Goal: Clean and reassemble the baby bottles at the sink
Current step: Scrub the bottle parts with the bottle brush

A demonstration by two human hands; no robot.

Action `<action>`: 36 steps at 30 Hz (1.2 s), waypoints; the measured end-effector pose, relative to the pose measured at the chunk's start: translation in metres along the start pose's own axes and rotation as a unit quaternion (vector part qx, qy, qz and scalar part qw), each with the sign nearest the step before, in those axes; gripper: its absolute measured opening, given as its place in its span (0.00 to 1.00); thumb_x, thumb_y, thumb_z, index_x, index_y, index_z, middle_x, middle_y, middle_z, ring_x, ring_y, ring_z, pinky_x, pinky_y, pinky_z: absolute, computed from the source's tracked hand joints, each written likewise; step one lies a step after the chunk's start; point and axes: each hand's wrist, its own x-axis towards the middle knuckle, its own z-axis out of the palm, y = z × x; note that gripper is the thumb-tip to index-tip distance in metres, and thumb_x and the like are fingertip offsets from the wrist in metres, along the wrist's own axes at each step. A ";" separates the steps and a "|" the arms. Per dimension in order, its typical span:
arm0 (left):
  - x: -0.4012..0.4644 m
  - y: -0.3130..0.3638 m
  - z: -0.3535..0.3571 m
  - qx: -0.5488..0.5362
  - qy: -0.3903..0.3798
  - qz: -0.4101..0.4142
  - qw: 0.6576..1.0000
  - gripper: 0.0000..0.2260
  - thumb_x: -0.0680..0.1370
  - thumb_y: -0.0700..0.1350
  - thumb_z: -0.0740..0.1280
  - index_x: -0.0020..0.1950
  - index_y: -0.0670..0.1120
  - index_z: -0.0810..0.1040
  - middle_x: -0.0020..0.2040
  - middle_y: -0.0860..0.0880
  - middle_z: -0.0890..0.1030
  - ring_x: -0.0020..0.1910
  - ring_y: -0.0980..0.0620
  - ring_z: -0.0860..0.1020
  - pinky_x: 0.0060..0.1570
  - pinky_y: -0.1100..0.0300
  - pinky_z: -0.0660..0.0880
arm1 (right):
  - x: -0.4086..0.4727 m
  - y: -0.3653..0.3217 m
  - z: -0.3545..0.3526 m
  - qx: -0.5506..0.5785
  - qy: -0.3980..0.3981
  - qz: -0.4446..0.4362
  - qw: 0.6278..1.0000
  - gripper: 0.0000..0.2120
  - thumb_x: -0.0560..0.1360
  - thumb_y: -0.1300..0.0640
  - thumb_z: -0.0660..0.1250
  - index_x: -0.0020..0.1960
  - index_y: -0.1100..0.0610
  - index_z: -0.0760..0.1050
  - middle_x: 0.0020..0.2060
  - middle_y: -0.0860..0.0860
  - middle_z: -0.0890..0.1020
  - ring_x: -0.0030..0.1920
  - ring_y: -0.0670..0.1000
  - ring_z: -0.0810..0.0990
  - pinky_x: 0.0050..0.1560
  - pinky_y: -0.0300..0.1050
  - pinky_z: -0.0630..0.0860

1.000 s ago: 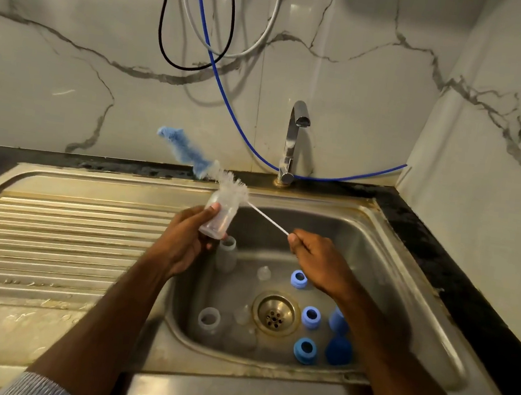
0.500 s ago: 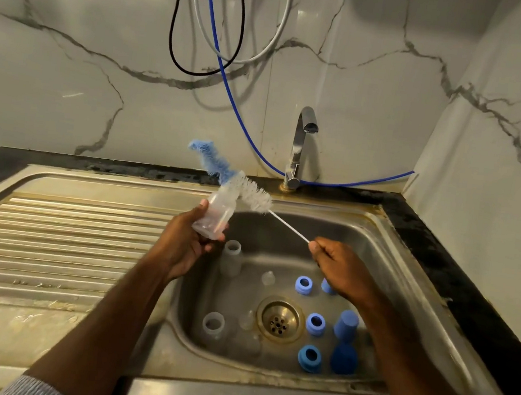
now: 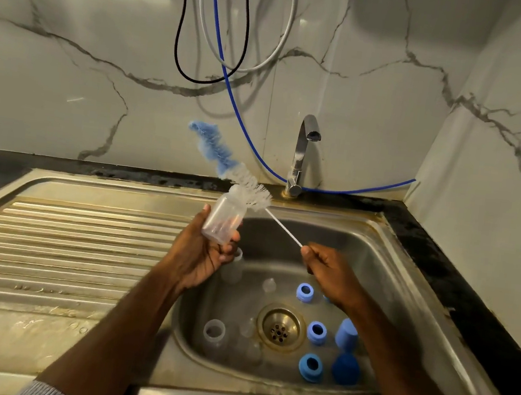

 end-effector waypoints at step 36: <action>0.000 -0.006 0.001 0.018 0.072 0.065 0.995 0.21 0.86 0.54 0.52 0.71 0.42 0.70 0.49 0.39 0.82 0.36 0.49 0.78 0.28 0.61 0.75 | -0.002 -0.003 0.006 -0.036 -0.110 -0.020 0.993 0.20 0.83 0.47 0.58 0.33 0.46 0.69 0.27 0.44 0.72 0.30 0.41 0.70 0.38 0.46 0.71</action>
